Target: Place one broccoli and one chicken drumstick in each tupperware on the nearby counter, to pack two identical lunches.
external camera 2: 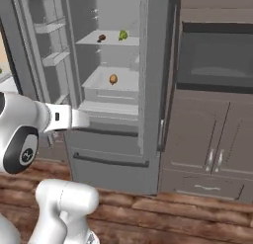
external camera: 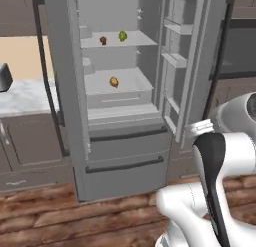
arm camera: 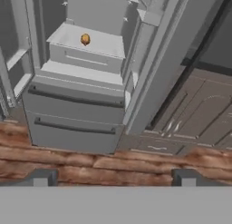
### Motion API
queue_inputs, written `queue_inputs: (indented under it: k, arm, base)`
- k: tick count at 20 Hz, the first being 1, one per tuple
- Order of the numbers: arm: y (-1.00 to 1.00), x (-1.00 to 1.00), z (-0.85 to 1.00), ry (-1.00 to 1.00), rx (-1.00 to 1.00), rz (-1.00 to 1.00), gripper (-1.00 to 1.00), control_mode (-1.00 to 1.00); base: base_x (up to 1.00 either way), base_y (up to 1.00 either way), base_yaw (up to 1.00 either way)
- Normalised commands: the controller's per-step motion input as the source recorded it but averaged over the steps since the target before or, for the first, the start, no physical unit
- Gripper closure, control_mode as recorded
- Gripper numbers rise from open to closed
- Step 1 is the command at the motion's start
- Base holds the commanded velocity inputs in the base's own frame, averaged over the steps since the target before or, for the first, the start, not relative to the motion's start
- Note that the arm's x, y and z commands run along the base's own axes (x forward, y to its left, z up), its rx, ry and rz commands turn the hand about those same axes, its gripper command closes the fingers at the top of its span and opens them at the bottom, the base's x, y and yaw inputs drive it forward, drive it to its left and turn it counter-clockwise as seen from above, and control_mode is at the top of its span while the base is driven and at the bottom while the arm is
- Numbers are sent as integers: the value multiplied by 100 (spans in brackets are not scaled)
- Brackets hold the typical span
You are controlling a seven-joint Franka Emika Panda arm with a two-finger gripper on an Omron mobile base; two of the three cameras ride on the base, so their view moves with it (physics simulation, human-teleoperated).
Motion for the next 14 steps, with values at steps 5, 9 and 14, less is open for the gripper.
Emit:
queue_inputs:
  k: [5,9,14]
  arm:
    - [0,0,0,0,0,0,-100,100]
    - [0,0,0,0,0,0,-100,100]
    - [0,0,0,0,0,0,-100,100]
  base:
    - [100,-11,-1]
    - [40,0,1]
    - [0,1,2]
